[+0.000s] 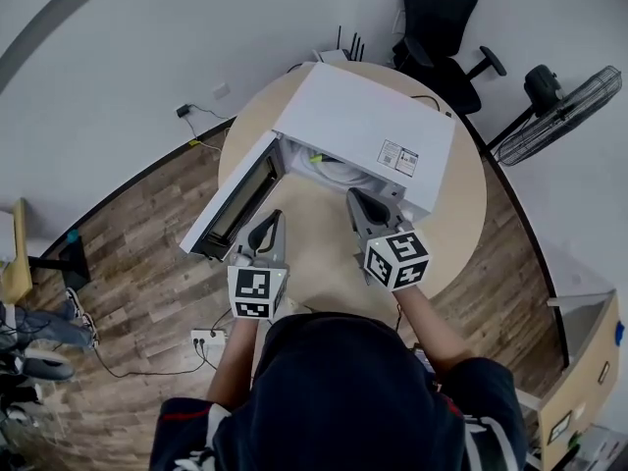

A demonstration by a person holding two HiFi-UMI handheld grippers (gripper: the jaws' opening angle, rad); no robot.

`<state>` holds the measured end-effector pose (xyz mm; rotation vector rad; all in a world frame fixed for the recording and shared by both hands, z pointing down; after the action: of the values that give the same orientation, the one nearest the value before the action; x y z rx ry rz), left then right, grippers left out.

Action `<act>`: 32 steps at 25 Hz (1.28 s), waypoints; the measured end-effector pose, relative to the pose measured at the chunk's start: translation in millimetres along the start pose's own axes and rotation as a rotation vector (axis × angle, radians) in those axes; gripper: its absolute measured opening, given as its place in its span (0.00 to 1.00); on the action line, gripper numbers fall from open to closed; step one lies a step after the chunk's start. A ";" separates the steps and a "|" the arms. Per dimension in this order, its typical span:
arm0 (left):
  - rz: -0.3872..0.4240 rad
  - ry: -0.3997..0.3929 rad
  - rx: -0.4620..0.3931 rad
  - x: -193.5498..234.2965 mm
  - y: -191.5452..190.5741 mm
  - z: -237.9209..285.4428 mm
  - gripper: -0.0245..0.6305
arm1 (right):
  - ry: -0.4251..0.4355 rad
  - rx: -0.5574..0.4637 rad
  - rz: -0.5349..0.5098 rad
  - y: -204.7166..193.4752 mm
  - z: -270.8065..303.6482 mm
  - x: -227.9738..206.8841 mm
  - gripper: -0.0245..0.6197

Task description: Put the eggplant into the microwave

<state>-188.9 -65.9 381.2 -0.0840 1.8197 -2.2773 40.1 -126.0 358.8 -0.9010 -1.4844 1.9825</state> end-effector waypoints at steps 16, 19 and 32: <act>0.033 0.002 -0.091 -10.3 37.9 -8.8 0.06 | 0.016 -0.120 -0.023 31.8 -16.7 8.1 0.05; 0.038 0.005 -0.092 -11.3 38.8 -8.1 0.06 | 0.017 -0.119 -0.024 30.8 -15.3 7.4 0.05; 0.045 0.003 -0.107 -16.2 43.0 -10.5 0.06 | 0.012 -0.113 -0.031 25.5 -18.5 5.8 0.05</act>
<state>-169.1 -61.3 338.7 -0.0572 1.9242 -2.1508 50.2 -117.3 329.7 -0.9298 -1.6077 1.8835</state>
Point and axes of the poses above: the fingertips, and each gripper's own axes: z forward along the fingers, x to its left, y out of its top, the point moved 10 cm from there along -z, backward along the fingers, and after that the axes turned 10 degrees about y, right-handed, at the moved point
